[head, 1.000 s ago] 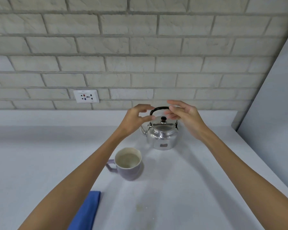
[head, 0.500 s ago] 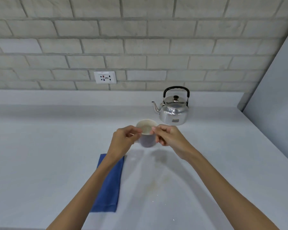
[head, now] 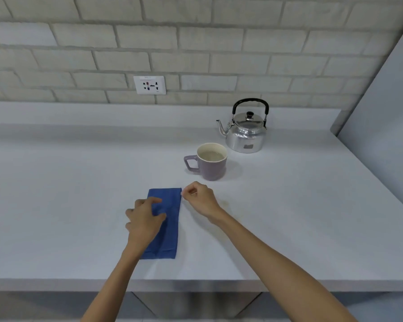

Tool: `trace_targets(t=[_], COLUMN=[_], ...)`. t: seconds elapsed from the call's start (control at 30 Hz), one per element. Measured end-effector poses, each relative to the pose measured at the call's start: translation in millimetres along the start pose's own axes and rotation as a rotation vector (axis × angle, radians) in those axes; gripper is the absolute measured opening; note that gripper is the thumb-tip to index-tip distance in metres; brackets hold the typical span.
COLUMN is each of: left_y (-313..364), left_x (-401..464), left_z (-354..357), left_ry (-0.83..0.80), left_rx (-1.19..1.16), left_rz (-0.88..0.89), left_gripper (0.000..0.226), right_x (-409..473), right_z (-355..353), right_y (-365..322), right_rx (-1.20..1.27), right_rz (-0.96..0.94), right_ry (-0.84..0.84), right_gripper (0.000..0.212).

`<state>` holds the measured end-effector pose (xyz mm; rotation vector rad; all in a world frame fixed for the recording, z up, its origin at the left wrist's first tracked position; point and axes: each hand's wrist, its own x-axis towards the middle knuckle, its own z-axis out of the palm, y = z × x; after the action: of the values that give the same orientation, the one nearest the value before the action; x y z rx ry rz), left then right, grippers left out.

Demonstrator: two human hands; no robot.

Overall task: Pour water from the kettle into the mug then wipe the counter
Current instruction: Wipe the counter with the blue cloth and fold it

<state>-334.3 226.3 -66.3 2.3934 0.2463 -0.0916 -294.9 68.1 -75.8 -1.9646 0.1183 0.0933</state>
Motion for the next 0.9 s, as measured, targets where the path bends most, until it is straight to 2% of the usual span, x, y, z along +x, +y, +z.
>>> trace_targets(t=[0.13,0.2,0.23,0.3,0.37,0.47,0.6,0.73,0.83,0.9], left_y=[-18,-24,-25,-26,-28,-30,-25,-12,-1,3], left_x=[-15,-17,-16,-13,-9,-7,-20,-33,-40,-44], left_z=[-4,-5,-7,-13,-18,-19,-23,-18,-3,9], left_ry=[-0.070,-0.089,-0.100,-0.143,-0.189,-0.248,-0.297,-0.472,-0.602,-0.635], left_rx=[0.072,0.020,-0.018,-0.073,-0.094,-0.091,-0.227,-0.542,-0.771,-0.778], left_rz=[-0.122,-0.159,-0.183,-0.232,-0.253,-0.223,-0.164,-0.144,-0.203,-0.241], left_gripper=[0.069,0.075,0.071,0.048,0.034,0.037,0.011,0.032,0.038,0.039], right_x=[12,20,23,30,36,42,42,28,19,14], right_z=[22,30,33,41,49,59,55,26,0,-12], right_y=[1,0,-2,-6,-7,-8,-6,-3,3,12], right_rx=[-0.151,-0.204,-0.204,-0.224,-0.325,-0.429,-0.354,-0.066,-0.037,-0.073], right_rz=[-0.003,0.019,0.039,0.084,0.102,0.086,0.035,-0.051,-0.119,-0.124], right_ry=[-0.031,-0.044,-0.055,-0.078,-0.070,-0.054,-0.046,-0.037,0.042,0.080], right_gripper=[0.036,0.048,0.052,0.055,0.051,0.036,0.018,0.008,0.008,0.008])
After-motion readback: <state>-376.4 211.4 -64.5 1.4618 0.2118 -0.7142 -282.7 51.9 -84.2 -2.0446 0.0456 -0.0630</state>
